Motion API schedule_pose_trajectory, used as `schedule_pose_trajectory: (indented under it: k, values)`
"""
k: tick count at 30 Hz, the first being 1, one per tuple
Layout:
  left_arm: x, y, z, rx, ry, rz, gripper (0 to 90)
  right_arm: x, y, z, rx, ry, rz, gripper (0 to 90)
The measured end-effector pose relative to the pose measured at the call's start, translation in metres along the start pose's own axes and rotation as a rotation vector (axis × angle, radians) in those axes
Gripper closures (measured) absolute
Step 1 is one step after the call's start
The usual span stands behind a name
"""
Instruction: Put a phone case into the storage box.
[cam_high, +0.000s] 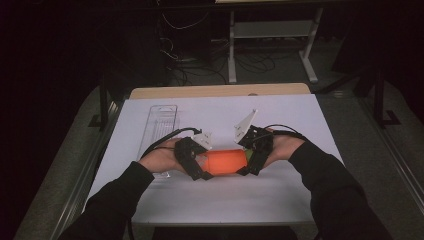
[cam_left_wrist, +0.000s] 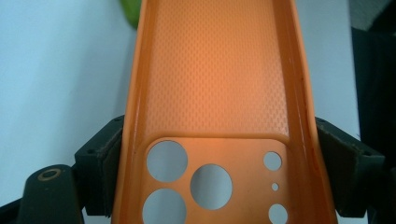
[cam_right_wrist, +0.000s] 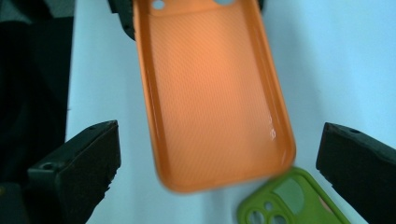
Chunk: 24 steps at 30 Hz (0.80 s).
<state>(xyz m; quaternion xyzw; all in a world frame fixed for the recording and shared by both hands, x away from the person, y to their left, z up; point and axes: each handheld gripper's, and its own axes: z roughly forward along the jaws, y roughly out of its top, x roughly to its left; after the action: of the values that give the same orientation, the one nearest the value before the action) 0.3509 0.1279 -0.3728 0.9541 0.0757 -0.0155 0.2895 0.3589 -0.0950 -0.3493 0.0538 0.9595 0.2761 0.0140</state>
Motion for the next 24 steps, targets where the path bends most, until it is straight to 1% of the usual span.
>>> schedule_pose_trajectory:
  k: [1,2,3,4,5,7,9,10,11,12,13,14,15,16,17,18,20,21,22,23,24]
  values:
    - [-0.001,-0.002,0.001,-0.007,0.022,-0.028,16.0,-0.002,-0.006,-0.001,-0.011,-0.023,0.024,0.0]
    - [-0.001,-0.002,0.001,-0.007,0.022,-0.028,16.0,-0.002,-0.006,-0.001,-0.011,-0.023,0.024,0.0]
    - [-0.001,-0.003,0.001,0.004,0.033,-0.043,16.0,-0.002,-0.008,-0.001,-0.012,-0.030,0.038,0.0]
    - [-0.003,-0.004,0.002,0.001,0.057,-0.060,15.9,-0.003,-0.011,-0.002,-0.018,-0.040,0.058,0.0]
    - [-0.003,-0.004,0.003,0.004,0.069,-0.074,15.9,-0.004,-0.015,-0.002,-0.028,-0.049,0.077,0.0]
    - [-0.006,-0.005,0.005,-0.009,0.088,-0.100,16.0,-0.004,-0.021,-0.003,-0.054,-0.064,0.108,0.0]
    - [-0.007,-0.007,0.006,-0.003,0.110,-0.123,15.9,-0.003,-0.029,-0.003,-0.065,-0.089,0.150,0.0]
    - [-0.008,-0.007,0.007,-0.006,0.125,-0.134,15.9,-0.003,-0.029,-0.003,-0.065,-0.089,0.150,0.0]
    - [-0.008,-0.008,0.009,-0.008,0.136,-0.160,15.9,0.000,-0.033,-0.004,-0.073,-0.115,0.171,0.0]
    - [-0.009,-0.009,0.010,-0.007,0.151,-0.175,15.9,0.000,-0.033,-0.004,-0.073,-0.115,0.171,0.0]
    - [-0.010,-0.009,0.012,-0.017,0.162,-0.193,16.0,0.000,-0.036,-0.004,-0.083,-0.123,0.182,0.0]
    - [-0.010,-0.010,0.012,0.004,0.166,-0.186,15.9,0.002,-0.039,-0.006,-0.097,-0.131,0.205,0.0]
    - [-0.012,-0.010,0.014,-0.017,0.180,-0.220,16.0,0.003,-0.042,-0.007,-0.105,-0.148,0.218,0.0]
    - [-0.012,-0.010,0.015,-0.023,0.186,-0.230,16.0,0.005,-0.044,-0.008,-0.127,-0.169,0.258,0.0]
    - [-0.011,-0.010,0.013,-0.011,0.187,-0.222,15.9,0.006,-0.049,-0.010,-0.157,-0.198,0.293,0.0]
    - [-0.011,-0.011,0.013,-0.018,0.194,-0.241,15.9,0.006,-0.049,-0.010,-0.157,-0.198,0.293,0.0]
    - [-0.012,-0.011,0.014,-0.027,0.206,-0.262,15.9,0.008,-0.055,-0.010,-0.180,-0.235,0.344,0.0]
    - [-0.013,-0.011,0.015,-0.035,0.216,-0.274,16.0,0.010,-0.057,-0.010,-0.193,-0.242,0.374,0.0]
    - [-0.013,-0.011,0.015,-0.028,0.216,-0.276,16.0,0.011,-0.060,-0.009,-0.215,-0.257,0.403,0.0]
    - [-0.014,-0.011,0.017,-0.027,0.222,-0.287,15.9,0.012,-0.062,-0.009,-0.226,-0.267,0.412,0.0]
    - [-0.014,-0.011,0.017,-0.024,0.229,-0.286,15.9,0.014,-0.064,-0.008,-0.238,-0.279,0.430,0.0]
